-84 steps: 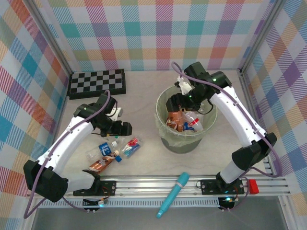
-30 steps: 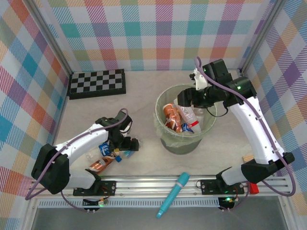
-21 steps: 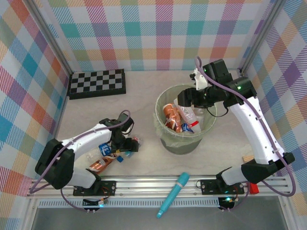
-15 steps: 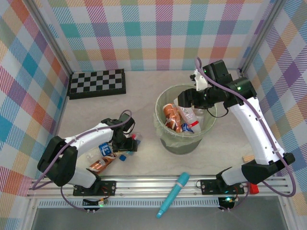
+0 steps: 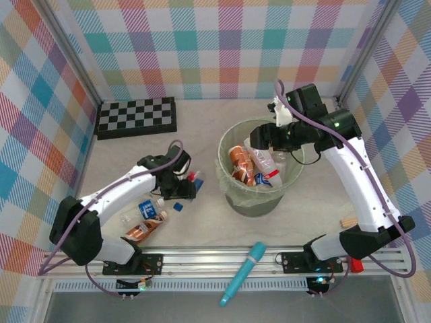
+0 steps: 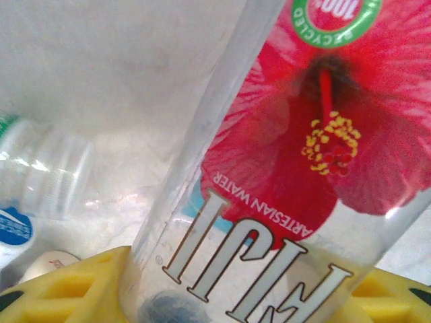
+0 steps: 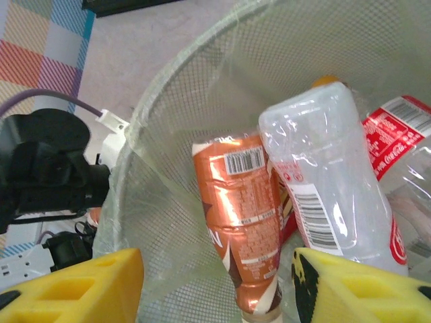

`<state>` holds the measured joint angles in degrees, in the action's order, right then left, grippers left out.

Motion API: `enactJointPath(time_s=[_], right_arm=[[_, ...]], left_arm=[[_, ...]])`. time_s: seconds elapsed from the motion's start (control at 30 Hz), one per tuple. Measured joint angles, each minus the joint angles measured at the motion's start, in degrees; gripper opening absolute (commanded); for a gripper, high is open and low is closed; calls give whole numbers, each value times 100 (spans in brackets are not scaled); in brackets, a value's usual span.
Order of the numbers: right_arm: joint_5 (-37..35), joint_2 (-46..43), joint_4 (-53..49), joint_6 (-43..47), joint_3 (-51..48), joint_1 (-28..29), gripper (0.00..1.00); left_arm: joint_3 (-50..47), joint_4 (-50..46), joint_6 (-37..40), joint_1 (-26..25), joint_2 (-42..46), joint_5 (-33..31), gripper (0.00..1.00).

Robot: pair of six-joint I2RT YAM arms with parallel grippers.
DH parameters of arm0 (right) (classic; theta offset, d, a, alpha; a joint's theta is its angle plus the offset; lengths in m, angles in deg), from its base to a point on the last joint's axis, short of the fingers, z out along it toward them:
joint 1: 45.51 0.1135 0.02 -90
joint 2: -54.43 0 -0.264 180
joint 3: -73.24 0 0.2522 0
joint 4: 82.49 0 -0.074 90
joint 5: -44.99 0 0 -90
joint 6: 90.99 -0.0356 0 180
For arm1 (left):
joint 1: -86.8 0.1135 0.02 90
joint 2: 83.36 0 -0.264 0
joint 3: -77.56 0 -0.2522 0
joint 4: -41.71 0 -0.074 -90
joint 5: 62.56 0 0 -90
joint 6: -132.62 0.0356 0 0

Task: Put the plastic bottles in the bin

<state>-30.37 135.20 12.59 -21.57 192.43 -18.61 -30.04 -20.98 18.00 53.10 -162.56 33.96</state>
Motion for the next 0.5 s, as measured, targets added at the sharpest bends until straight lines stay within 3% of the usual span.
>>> enactJointPath(time_s=[0.3, 0.5], right_arm=[[466, 260, 800, -365, 573, 2, 61], [669, 909, 1252, -651, 1342, 236, 70]], left_arm=[[1679, -664, 448, 186, 87, -581, 45], [2629, -767, 673, 557, 55, -715, 38]])
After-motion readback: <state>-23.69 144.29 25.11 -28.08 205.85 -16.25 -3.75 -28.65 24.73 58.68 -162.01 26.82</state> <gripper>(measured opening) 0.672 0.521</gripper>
